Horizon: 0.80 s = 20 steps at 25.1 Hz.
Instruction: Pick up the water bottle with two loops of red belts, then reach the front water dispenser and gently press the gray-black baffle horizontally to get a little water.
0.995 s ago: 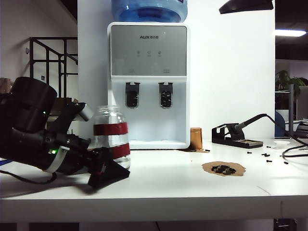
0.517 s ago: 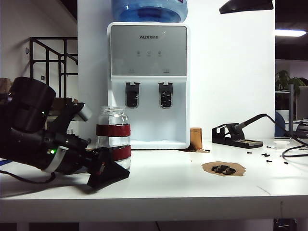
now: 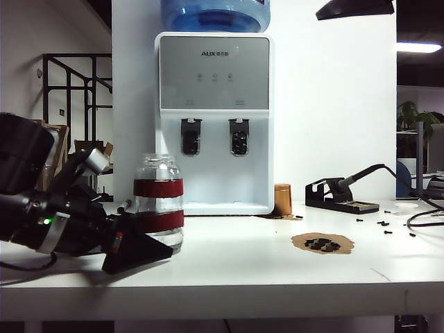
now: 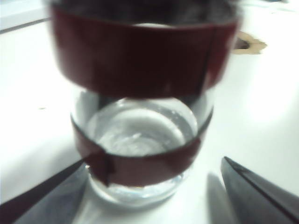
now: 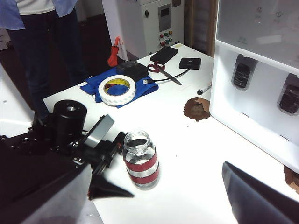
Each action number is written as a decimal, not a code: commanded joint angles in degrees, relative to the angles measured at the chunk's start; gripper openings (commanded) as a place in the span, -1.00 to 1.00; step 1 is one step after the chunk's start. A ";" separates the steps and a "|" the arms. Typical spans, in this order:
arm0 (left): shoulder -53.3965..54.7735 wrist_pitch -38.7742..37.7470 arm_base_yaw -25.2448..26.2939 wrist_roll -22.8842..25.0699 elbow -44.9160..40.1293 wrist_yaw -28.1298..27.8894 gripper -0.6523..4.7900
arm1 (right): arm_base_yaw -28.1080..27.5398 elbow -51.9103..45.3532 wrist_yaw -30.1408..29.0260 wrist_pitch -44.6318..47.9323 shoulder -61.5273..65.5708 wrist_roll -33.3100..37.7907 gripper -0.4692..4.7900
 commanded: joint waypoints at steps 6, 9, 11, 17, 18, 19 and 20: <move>0.22 -1.14 1.31 4.68 -3.89 0.57 1.00 | 0.04 0.26 0.04 0.42 -0.44 -0.24 1.00; 0.24 0.66 3.65 5.33 -4.15 -0.70 1.00 | 0.04 0.26 0.04 0.42 -0.44 -0.24 1.00; 0.22 1.92 5.38 5.53 -4.15 -1.57 1.00 | 0.04 0.26 0.04 0.39 -0.44 -0.24 1.00; 0.20 8.74 10.62 5.49 -4.17 -8.31 0.05 | 0.04 0.26 0.00 0.37 -0.70 -0.22 1.00; 0.09 11.26 11.23 5.46 -4.31 -9.81 -0.22 | 0.04 0.26 0.04 0.33 -1.18 -0.22 1.00; -0.83 12.48 11.43 5.46 -4.33 -12.94 -0.54 | 0.04 0.26 -0.15 0.31 -1.60 -0.22 1.00; -1.42 12.76 11.43 5.07 -4.35 -14.84 -0.66 | 0.04 0.26 -0.13 0.33 -1.90 -0.22 1.00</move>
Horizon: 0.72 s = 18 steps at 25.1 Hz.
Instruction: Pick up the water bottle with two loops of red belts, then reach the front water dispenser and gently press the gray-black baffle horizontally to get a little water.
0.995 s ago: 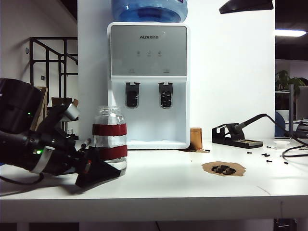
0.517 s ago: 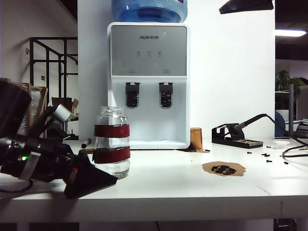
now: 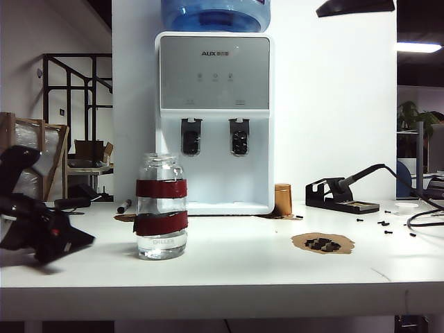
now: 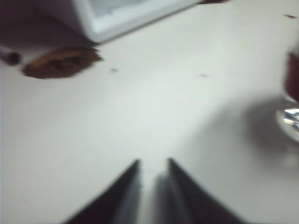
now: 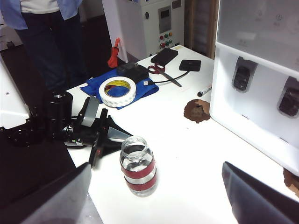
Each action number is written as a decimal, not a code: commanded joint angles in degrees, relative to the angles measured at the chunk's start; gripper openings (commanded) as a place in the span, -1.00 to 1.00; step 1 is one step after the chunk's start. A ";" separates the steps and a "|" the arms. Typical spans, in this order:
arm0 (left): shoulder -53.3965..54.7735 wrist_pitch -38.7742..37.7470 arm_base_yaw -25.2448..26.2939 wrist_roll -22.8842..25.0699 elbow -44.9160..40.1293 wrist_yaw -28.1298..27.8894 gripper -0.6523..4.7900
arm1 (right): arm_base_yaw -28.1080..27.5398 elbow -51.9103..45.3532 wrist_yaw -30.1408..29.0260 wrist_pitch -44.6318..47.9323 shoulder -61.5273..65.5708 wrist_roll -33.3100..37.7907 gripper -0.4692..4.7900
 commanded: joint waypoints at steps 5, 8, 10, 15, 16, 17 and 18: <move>-7.34 2.91 -0.04 -10.51 -0.83 -15.02 -0.77 | 0.04 0.28 0.07 0.35 -2.16 -0.22 0.71; -12.57 2.75 -0.31 -12.79 -2.12 -22.47 -0.77 | 0.04 0.26 0.20 0.33 -2.78 -0.57 -0.04; -16.59 2.64 -0.70 -12.81 -3.34 -27.82 -0.77 | 0.02 0.26 0.57 -0.11 -2.95 -0.70 -0.48; -29.42 0.28 -0.68 -12.59 -7.65 -34.38 -0.77 | 0.02 0.26 5.86 -2.25 -3.96 -0.83 -0.84; -32.17 -0.57 -0.68 -12.57 -8.63 -35.08 -0.78 | 0.02 0.26 7.65 -2.23 -4.33 -0.81 -0.84; -35.10 -1.75 -0.68 -12.46 -9.66 -35.32 -0.78 | 0.02 0.26 9.25 -2.21 -4.76 -0.79 -0.84; -37.90 -3.28 -0.68 -12.44 -10.58 -35.30 -0.77 | 0.02 0.26 10.80 -2.23 -5.33 -0.83 -0.84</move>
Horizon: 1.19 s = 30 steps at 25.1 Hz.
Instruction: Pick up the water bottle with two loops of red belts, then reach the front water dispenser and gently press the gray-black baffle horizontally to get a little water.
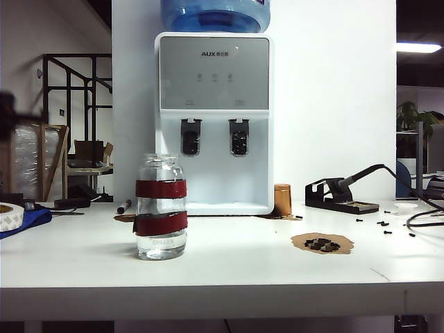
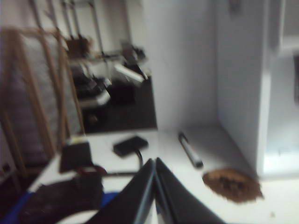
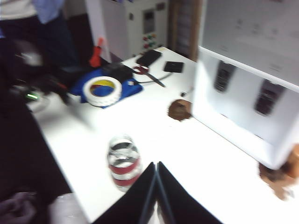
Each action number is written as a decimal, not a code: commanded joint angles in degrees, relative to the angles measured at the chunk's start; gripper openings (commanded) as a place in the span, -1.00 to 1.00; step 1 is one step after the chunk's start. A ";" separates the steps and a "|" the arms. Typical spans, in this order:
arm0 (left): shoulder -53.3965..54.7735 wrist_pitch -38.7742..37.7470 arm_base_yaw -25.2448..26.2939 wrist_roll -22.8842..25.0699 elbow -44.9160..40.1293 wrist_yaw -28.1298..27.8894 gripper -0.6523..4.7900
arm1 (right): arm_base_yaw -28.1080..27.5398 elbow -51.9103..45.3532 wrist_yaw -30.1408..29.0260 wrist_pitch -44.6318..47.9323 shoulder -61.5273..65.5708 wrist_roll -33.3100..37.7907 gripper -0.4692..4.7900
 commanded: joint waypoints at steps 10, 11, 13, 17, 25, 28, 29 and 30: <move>-47.95 -46.14 0.04 0.00 -7.63 -3.89 -0.77 | 0.00 -7.26 17.79 5.18 -14.86 1.90 -0.84; -51.12 -49.31 0.04 0.00 -7.74 -3.87 -0.77 | 0.00 -8.41 17.86 5.95 -16.26 2.43 -0.84; -57.27 -54.88 0.04 0.00 -7.82 -3.54 -0.77 | 0.00 -10.25 18.12 7.23 -18.62 3.08 -0.84; -71.21 -67.49 0.07 0.26 -7.91 -3.43 -0.77 | 0.00 -14.58 21.68 10.84 -23.26 5.14 -0.84; -86.16 -78.40 0.20 5.20 -8.87 -4.13 -0.77 | -0.02 -26.73 22.56 18.56 -35.28 7.82 -0.84; -86.49 -79.45 0.83 5.18 -10.56 -4.63 -0.77 | -0.04 -30.84 24.06 18.99 -39.41 9.20 -0.84; -86.38 -78.86 0.94 5.18 -11.37 -5.03 -0.77 | -0.04 -32.17 24.94 18.86 -41.22 9.20 -0.84; -86.42 -77.75 1.40 5.18 -12.85 -6.19 -0.77 | -0.11 -34.97 25.24 20.39 -43.67 9.35 -0.84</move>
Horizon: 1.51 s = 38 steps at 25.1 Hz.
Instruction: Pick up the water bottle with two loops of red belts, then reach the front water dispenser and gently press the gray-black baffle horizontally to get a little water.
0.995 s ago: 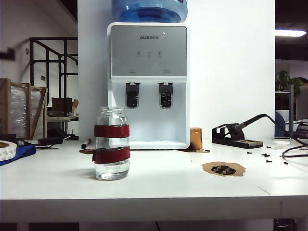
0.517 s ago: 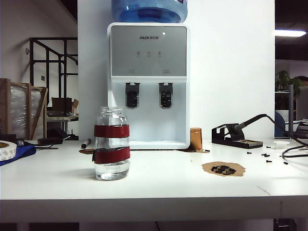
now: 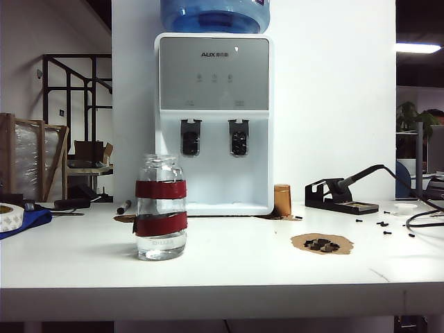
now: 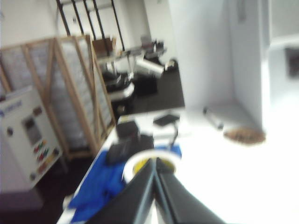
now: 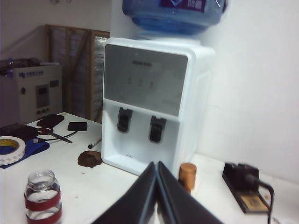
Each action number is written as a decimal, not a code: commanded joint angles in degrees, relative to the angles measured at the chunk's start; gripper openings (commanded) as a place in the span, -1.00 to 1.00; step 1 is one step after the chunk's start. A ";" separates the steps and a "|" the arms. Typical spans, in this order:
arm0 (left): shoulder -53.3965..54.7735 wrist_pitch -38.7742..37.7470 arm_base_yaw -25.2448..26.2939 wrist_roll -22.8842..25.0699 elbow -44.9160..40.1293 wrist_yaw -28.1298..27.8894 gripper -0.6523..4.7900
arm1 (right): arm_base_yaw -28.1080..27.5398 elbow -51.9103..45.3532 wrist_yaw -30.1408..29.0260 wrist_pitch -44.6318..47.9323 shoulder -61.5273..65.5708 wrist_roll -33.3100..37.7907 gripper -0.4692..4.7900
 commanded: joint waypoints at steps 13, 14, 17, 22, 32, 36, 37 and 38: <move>-0.17 7.41 5.14 -1.01 -8.83 -1.64 -0.77 | -0.11 -23.15 8.09 9.57 -21.46 11.76 -0.84; -0.17 5.77 5.11 -1.14 -8.83 -0.85 -0.77 | -0.11 -23.12 8.07 8.50 -21.49 11.74 -0.84; -0.17 -0.07 5.14 -1.11 -8.81 3.19 -0.77 | -0.11 -23.15 8.11 8.46 -21.53 11.74 -0.84; -0.17 0.09 5.14 -1.14 -8.81 3.39 -0.77 | -0.13 -23.15 8.04 8.39 -21.53 11.69 -0.83; -0.17 0.13 5.14 -0.46 -8.81 2.75 -0.77 | -0.13 -23.15 8.04 8.33 -21.53 11.72 -0.82; -0.17 0.13 5.14 -0.48 -8.81 2.75 -0.77 | -0.13 -23.15 8.04 8.33 -21.53 11.72 -0.82; -0.17 0.13 5.14 -0.48 -8.81 2.75 -0.77 | -0.13 -23.15 8.04 8.33 -21.53 11.72 -0.82; -0.17 0.13 5.14 -0.48 -8.81 2.75 -0.77 | -0.13 -23.15 8.04 8.33 -21.53 11.72 -0.82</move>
